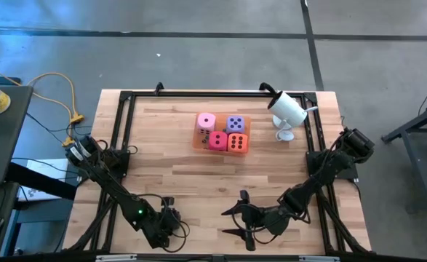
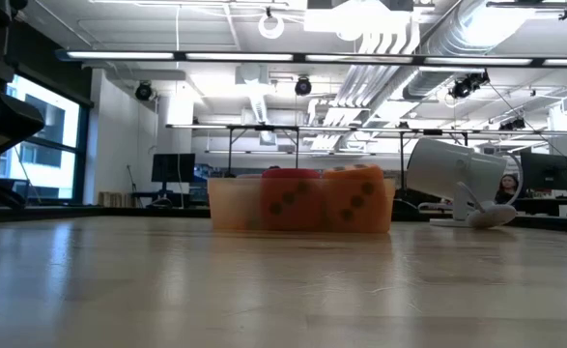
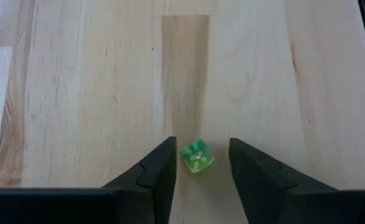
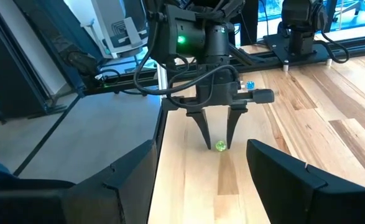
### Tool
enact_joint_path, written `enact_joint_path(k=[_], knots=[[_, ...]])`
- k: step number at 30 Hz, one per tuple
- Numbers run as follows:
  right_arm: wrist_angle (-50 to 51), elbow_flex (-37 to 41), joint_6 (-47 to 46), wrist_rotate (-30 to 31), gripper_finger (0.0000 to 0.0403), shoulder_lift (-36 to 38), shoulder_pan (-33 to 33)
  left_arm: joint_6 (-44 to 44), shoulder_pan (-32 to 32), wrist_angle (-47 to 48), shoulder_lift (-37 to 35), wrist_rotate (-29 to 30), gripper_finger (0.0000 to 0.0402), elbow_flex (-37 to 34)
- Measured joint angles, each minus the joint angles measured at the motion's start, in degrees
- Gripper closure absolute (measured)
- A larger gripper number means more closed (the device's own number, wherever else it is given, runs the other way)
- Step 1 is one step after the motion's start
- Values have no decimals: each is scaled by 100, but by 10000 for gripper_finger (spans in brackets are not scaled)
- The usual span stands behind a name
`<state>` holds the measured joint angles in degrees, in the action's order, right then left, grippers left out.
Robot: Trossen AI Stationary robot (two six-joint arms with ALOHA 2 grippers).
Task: Pick & Place Dice
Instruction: Put the small green die into the orange bin
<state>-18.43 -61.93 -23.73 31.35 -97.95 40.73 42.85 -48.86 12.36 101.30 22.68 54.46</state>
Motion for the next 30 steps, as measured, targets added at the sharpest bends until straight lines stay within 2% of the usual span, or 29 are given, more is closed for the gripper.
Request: enact_joint_path(k=[10,23,30], knots=[[32,0,1,0,163,0,0,32,0,-26,-2,20,364,6],[161,0,-28,0,163,0,0,77,-44,-46,-2,10,351,7],[159,0,-42,0,163,0,0,98,-44,-58,-2,4,364,7]])
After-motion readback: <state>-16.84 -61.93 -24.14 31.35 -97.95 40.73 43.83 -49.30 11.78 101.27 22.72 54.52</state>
